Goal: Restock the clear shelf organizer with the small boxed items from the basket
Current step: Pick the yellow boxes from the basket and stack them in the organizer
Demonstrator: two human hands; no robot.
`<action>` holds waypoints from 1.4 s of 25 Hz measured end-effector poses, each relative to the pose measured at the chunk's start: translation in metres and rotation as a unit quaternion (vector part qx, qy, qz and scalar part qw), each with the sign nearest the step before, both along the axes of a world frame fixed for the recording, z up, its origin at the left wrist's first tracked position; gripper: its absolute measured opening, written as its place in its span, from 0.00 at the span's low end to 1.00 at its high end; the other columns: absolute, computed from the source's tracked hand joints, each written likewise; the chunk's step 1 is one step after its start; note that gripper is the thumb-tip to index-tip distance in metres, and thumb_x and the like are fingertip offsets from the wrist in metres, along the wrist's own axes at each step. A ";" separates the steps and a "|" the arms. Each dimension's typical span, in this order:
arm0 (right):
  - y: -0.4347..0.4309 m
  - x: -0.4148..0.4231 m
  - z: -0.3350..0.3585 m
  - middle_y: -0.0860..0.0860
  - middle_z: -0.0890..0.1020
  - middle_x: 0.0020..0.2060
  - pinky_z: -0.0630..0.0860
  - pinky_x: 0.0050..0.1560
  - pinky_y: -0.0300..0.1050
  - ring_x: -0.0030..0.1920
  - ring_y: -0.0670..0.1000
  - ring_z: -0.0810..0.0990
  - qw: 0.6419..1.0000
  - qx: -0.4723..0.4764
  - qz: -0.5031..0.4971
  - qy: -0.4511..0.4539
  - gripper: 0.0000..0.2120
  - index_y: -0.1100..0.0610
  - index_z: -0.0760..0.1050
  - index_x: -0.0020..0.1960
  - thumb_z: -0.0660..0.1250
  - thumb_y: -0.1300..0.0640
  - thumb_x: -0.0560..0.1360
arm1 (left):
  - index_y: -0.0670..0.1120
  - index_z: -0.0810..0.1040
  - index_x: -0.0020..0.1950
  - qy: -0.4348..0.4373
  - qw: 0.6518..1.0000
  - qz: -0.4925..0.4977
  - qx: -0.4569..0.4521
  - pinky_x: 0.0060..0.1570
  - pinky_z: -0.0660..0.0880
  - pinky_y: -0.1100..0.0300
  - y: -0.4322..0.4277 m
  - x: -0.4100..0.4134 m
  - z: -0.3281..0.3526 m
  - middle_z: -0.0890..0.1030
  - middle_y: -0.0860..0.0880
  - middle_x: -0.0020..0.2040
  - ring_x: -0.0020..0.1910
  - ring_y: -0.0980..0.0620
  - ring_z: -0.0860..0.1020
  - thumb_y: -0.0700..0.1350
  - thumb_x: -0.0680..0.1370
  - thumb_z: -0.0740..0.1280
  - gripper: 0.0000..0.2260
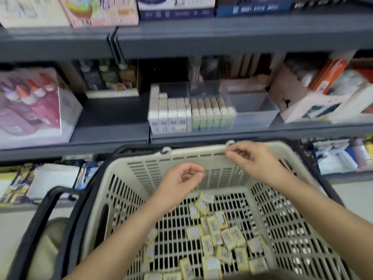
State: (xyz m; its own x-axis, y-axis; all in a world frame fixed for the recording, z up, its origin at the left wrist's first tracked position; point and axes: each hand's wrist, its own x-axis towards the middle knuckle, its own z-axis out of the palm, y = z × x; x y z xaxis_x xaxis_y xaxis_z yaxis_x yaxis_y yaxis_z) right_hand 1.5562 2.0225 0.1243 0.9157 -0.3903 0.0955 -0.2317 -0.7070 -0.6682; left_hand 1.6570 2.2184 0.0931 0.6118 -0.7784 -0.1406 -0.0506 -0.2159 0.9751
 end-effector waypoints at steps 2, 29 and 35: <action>0.022 -0.006 -0.036 0.40 0.81 0.41 0.73 0.44 0.36 0.40 0.39 0.77 0.990 -0.016 0.072 0.123 0.08 0.51 0.80 0.50 0.66 0.51 0.74 | 0.52 0.77 0.49 -0.009 0.996 0.004 0.088 0.47 0.76 0.62 0.006 -0.003 -0.023 0.81 0.53 0.48 0.49 0.53 0.79 0.42 0.76 0.67 0.05; 0.069 -0.035 -0.156 0.52 0.68 0.60 0.74 0.54 0.46 0.57 0.53 0.73 0.901 -0.178 0.191 0.346 0.25 0.55 0.64 0.68 0.66 0.53 0.74 | 0.33 0.64 0.68 0.295 0.925 0.085 0.225 0.37 0.79 0.62 0.023 -0.027 -0.107 0.79 0.40 0.55 0.46 0.51 0.80 0.35 0.75 0.67 0.23; 0.068 -0.034 -0.155 0.49 0.77 0.50 0.74 0.46 0.45 0.49 0.50 0.76 0.917 -0.105 0.185 0.338 0.11 0.52 0.70 0.55 0.65 0.59 0.74 | 0.39 0.57 0.73 0.309 0.920 0.074 0.227 0.39 0.79 0.63 0.022 -0.030 -0.112 0.76 0.39 0.56 0.46 0.50 0.78 0.34 0.74 0.67 0.30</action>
